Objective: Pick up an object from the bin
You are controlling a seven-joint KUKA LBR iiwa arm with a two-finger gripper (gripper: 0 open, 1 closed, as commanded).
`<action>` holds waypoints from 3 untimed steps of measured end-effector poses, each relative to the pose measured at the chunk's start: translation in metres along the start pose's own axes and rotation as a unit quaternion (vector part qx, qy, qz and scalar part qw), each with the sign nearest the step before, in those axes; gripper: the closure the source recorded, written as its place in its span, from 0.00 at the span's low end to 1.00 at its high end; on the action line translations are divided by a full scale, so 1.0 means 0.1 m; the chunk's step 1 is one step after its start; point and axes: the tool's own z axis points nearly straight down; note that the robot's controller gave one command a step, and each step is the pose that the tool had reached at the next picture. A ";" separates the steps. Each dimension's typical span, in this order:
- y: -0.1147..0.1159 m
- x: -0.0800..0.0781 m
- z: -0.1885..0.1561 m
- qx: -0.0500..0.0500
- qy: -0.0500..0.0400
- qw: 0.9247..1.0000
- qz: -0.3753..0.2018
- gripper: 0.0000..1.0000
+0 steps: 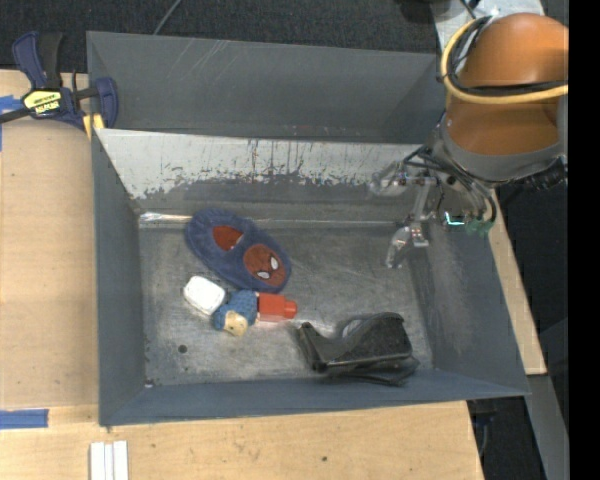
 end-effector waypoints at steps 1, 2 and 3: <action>0.28 -0.48 1.59 0.001 -0.005 1.000 -0.010 0.00; 0.85 -0.52 1.66 0.005 -0.006 0.996 -0.093 0.00; 1.47 -0.50 1.60 -0.001 -0.005 0.992 -0.123 0.00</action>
Offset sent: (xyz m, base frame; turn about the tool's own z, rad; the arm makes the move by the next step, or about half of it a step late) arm 0.0486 0.0308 -0.1730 -0.0196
